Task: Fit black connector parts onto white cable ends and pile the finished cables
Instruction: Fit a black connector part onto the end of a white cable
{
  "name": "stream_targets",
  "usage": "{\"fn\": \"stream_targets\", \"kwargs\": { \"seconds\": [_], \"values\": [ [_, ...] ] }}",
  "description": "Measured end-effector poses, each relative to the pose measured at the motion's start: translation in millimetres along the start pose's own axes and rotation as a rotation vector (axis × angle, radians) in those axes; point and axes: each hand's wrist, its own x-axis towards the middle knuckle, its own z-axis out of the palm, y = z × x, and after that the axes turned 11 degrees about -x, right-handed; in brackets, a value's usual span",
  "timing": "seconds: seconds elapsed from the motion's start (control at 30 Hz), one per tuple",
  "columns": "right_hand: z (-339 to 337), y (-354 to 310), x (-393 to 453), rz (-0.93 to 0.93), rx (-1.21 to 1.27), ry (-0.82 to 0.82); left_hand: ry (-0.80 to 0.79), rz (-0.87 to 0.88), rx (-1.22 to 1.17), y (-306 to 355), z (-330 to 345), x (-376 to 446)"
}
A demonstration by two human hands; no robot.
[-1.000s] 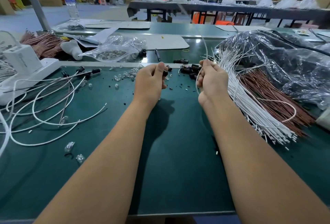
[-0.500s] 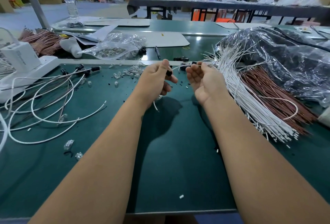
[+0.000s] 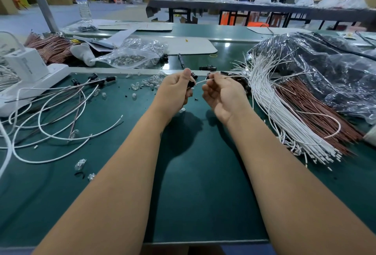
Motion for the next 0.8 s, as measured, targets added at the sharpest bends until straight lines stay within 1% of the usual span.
{"fn": "stream_targets", "kwargs": {
  "seconds": [0.07,0.1,0.17,0.23,0.27,0.33,0.37,0.43,0.5,0.6,0.7,0.8],
  "values": [
    [-4.4,-1.8,3.4,-0.032,0.084,0.086,0.036,0.008,-0.009,-1.3,-2.7,1.1],
    [-6.5,-2.8,4.2,-0.035,0.117,0.101,0.051,0.015,0.008,-2.3,-4.3,1.7],
    [-7.6,-3.3,3.4,-0.011,0.113,0.072,0.068,0.032,0.06,-3.8,-6.8,2.6],
    [-4.5,-1.6,-0.1,0.036,0.003,-0.03,0.072,0.048,0.093,-5.1,-6.8,3.5],
    [-2.1,0.0,-2.0,0.047,-0.089,-0.085,0.068,0.056,0.105,-5.4,-6.0,3.8],
    [2.2,3.4,-4.7,0.017,-0.291,-0.159,0.054,0.075,0.131,-5.9,-4.3,4.3],
    [3.8,4.9,-5.3,-0.01,-0.358,-0.173,0.048,0.081,0.14,-6.1,-4.0,4.6],
    [5.7,6.8,-5.9,-0.049,-0.402,-0.155,0.05,0.084,0.143,-6.2,-4.0,4.6],
    [5.8,7.4,-4.7,-0.075,-0.359,-0.076,0.073,0.08,0.134,-5.9,-5.1,4.1],
    [1.4,6.0,-0.9,-0.074,-0.217,0.046,0.123,0.049,0.097,-6.5,-8.3,5.1],
    [-2.6,3.8,0.3,-0.052,-0.097,0.062,0.152,0.002,0.021,-6.8,-11.0,5.5],
    [-2.0,3.1,-0.7,-0.07,-0.069,0.05,0.171,-0.015,-0.067,-5.2,-11.2,4.5]
  ]
}}
